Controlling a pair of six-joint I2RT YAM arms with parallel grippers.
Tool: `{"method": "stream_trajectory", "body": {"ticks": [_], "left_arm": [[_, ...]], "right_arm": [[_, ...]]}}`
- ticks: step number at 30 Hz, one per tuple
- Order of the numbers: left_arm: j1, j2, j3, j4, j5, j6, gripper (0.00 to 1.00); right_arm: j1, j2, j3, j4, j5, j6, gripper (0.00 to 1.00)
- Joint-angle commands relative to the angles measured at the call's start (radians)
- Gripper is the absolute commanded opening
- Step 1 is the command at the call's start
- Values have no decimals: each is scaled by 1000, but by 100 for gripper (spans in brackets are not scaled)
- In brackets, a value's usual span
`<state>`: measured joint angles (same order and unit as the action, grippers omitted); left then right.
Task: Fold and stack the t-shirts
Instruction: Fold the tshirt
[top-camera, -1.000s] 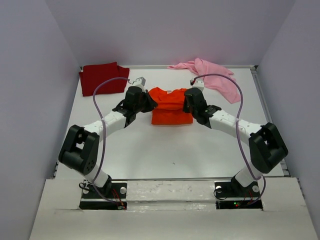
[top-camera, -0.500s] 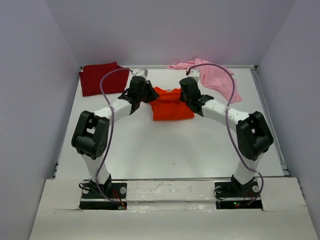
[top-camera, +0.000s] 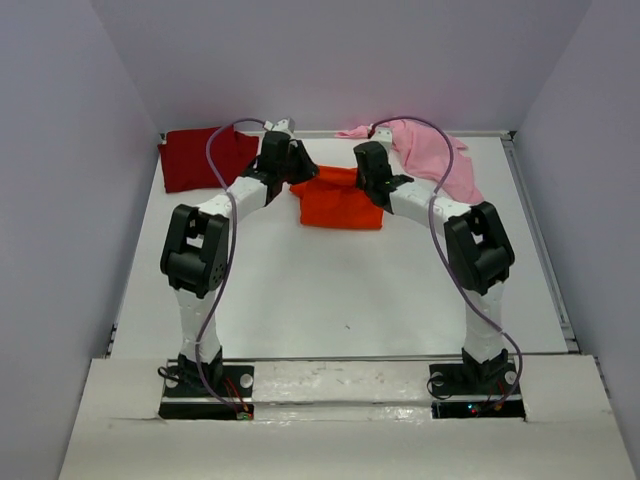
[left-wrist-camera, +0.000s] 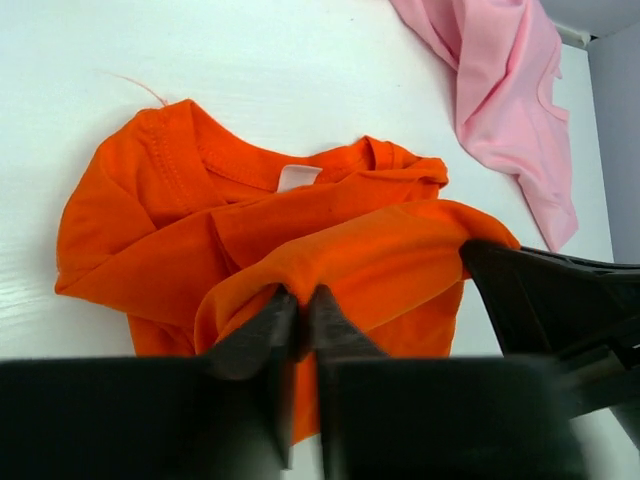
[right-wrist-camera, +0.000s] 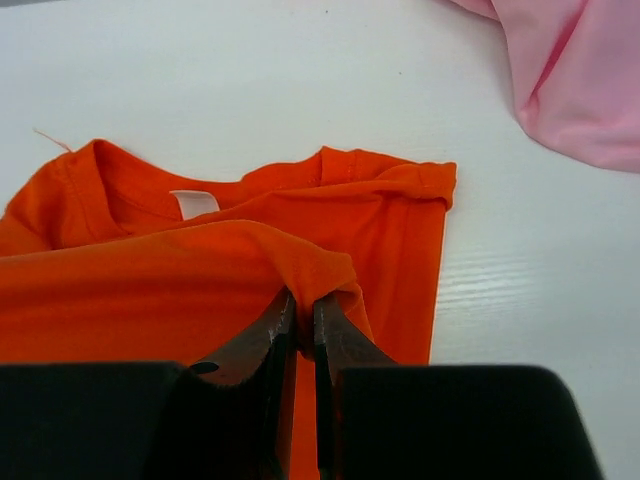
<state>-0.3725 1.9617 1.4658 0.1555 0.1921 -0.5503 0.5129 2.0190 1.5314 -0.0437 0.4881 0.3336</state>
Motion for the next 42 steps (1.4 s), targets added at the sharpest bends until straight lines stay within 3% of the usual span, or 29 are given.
{"method": "stream_trajectory", "body": {"ticks": [1,2,3,5,6,12,21,23,27,34,38,42], "left_arm": [[36,67,51,-24,23,-19,43],[40,78,51,-24,29,-25,51],[43,88,50,-24,27,-26,61],[50,97,36,-24,20,-31,71],[53,88,31,-17,18,-33,76],[70,10,68,-50,27,-22,77],[119,-87,284,-329,139,79,77],[141,-133,196,-301,170,44,76],[153,-271,-20,-73,230,-45,76],[190,-330,-76,-28,297,-74,76],[230,-342,-122,26,349,-126,76],[265,-336,-148,84,408,-175,76]], "right_arm": [[-19,96,84,22,9,7,22],[-19,110,90,18,-2,10,37],[-19,119,95,18,0,16,60],[-19,135,102,8,-11,21,75],[-19,133,104,8,-11,18,76],[-19,64,70,5,-54,-1,78],[-10,13,56,-30,-264,-16,78],[-10,38,100,-56,-340,-13,78],[-10,139,192,-117,-452,18,77],[12,273,245,-150,-632,76,75],[21,273,184,-156,-666,99,75],[30,195,-15,-144,-681,131,73]]}}
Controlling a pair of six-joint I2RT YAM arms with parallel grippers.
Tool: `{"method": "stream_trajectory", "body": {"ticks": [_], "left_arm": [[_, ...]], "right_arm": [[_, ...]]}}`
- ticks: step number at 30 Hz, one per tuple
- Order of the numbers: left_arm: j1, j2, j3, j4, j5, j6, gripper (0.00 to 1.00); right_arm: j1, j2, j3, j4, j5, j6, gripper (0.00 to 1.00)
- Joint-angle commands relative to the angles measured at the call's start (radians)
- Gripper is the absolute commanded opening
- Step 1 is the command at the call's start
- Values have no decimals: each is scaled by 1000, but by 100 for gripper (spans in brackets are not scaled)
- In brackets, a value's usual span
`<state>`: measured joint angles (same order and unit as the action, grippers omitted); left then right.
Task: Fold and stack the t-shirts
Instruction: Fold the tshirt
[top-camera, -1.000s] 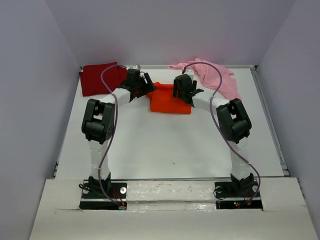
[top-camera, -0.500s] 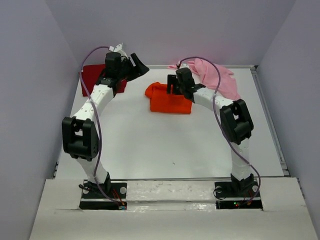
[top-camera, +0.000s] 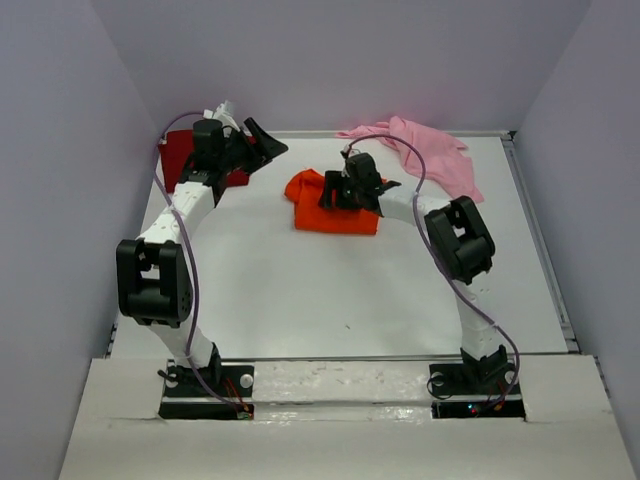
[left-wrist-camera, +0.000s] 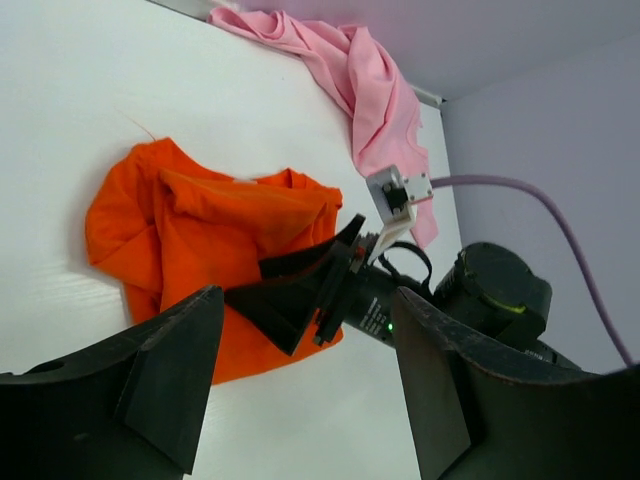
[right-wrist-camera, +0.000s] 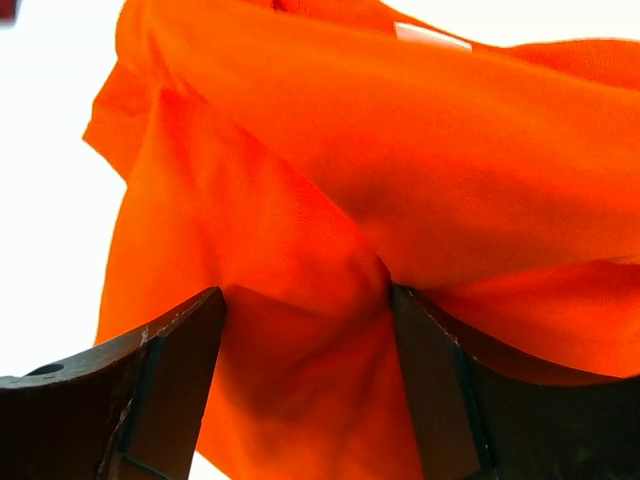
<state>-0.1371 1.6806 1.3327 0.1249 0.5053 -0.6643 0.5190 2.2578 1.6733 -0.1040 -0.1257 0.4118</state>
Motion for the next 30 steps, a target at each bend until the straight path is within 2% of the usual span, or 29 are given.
{"method": "stream_trajectory", "body": {"ticks": [1,6,10,14,21,30], "left_arm": [[36,-52,-20,122,104,-70,75],[64,-62,-38,165,147,-115,75],[67,-85,-38,164,142,-107,75],[76,-75,-35,160,142,-107,75],[80,-64,-43,171,148,-110,75],[82,-76,-47,173,150,-113,75]], "right_arm": [[24,-99,-205,-71,-66,71,73],[79,-273,-505,-28,-11,130,72],[110,-389,-680,-17,17,147,72],[110,-458,-760,-19,54,147,72],[110,-501,-681,-79,80,133,73],[110,-461,-555,-123,83,114,73]]}}
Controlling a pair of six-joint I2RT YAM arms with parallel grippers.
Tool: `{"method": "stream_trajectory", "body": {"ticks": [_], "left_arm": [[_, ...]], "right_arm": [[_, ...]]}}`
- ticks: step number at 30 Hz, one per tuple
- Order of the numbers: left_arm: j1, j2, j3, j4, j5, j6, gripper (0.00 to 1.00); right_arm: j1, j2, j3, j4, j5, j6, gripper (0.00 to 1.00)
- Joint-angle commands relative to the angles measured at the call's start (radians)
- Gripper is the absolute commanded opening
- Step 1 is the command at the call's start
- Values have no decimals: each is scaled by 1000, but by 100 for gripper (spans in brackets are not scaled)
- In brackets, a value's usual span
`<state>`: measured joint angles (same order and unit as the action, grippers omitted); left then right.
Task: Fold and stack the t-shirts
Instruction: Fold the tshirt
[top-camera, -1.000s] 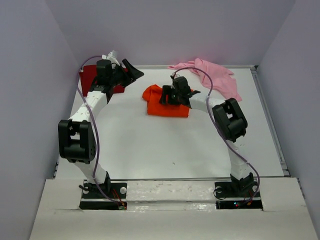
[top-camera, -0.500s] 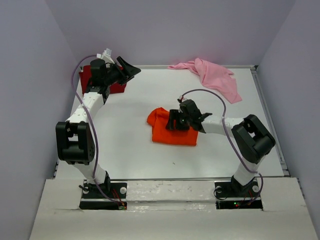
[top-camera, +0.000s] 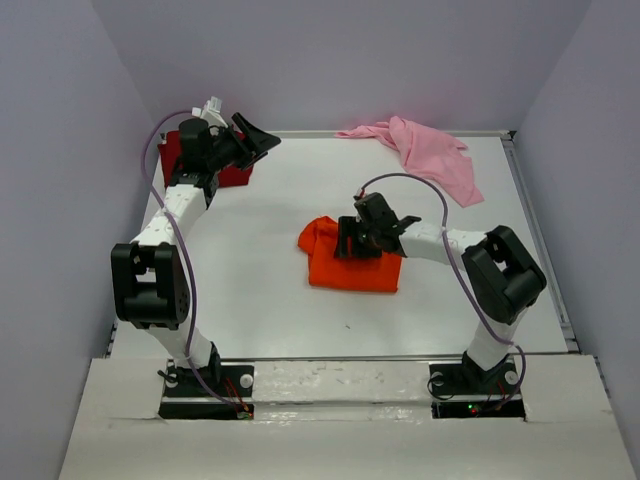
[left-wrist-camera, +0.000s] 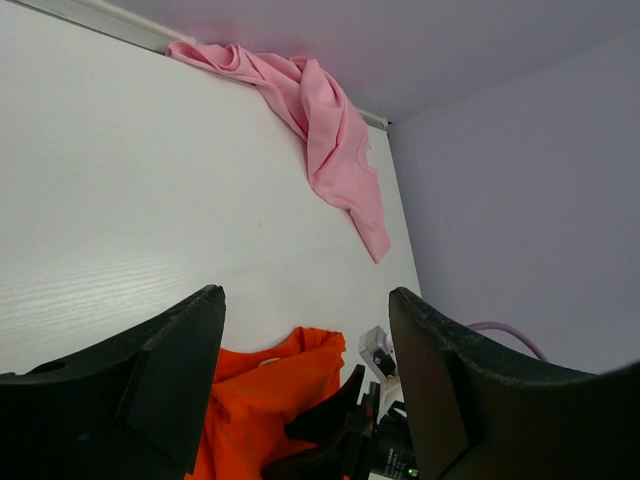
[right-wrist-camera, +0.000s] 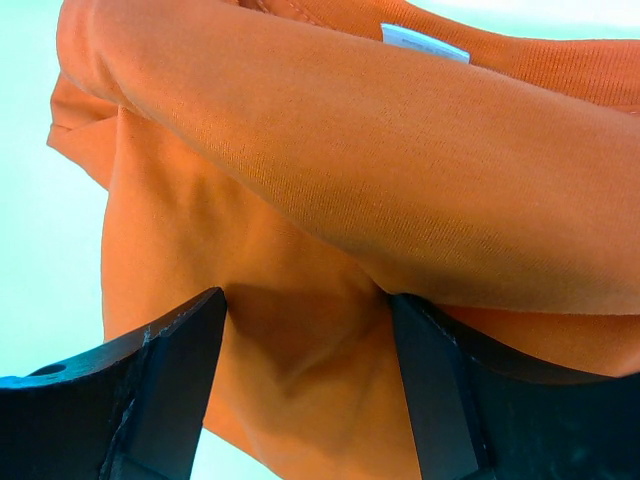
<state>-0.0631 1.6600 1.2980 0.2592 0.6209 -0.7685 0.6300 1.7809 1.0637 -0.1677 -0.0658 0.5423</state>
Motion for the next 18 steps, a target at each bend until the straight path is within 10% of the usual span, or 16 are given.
{"method": "stream_trajectory", "body": {"ticks": [1,18], "left_arm": [[8,-55,-9,38,31,-6,75],[29,-59,-22,61,53,-32,75]], "right_arm": [[-1,15,70,-64,17,-19,73],[-1,43,160,-110,55,-35,73]]}}
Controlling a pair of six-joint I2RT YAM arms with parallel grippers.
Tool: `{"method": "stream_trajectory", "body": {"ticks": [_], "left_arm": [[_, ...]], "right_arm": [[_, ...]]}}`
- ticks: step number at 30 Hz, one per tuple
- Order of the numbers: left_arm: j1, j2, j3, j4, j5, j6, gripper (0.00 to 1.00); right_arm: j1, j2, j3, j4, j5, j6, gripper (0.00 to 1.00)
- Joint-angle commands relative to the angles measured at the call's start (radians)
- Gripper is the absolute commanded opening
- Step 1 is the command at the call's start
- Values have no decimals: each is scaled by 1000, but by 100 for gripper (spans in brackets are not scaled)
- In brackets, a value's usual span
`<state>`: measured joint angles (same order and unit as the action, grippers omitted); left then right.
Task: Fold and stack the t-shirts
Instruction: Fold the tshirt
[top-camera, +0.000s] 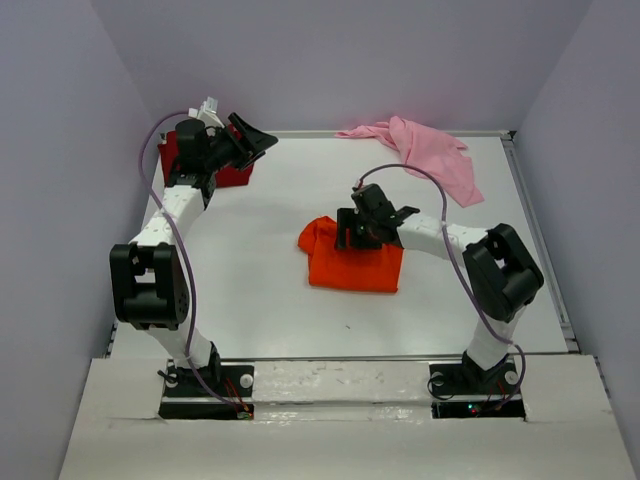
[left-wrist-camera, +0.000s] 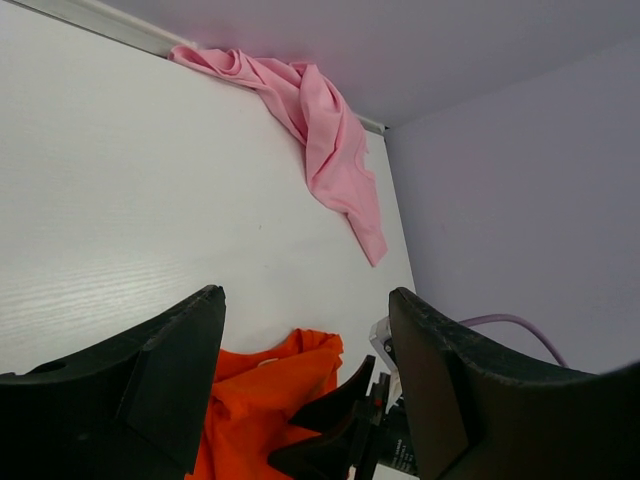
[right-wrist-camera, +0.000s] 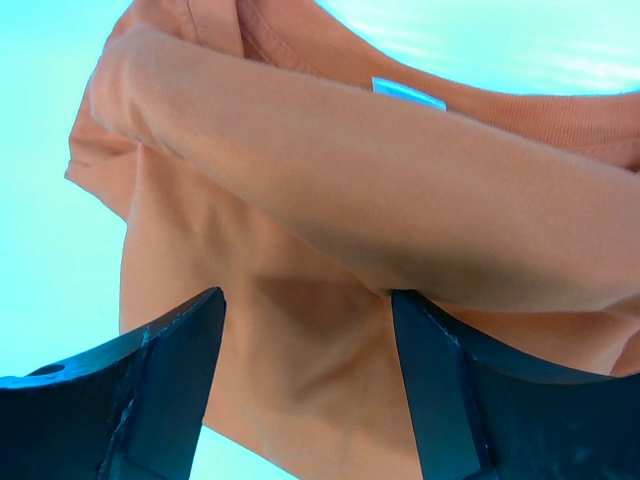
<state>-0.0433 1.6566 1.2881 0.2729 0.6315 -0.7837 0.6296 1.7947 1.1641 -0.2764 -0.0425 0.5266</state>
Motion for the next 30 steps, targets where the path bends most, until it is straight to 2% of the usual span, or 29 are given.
{"method": "stream_trajectory", "body": {"ticks": [1,12,23,30], "left_arm": [[10,-57,-13,52,42,-17,75],[16,-49,-18,57,45,-17,75],[29,-35,-23,66,50,-28,75],[31,-38,-24,68,53,-29,75]], "right_arm": [[-1,44,80,-1,36,-33,73],[-1,179,241,-47,121,-63,73],[-1,183,359,-98,171,-100,74],[-11,287,471,-122,197,-122,75]]}}
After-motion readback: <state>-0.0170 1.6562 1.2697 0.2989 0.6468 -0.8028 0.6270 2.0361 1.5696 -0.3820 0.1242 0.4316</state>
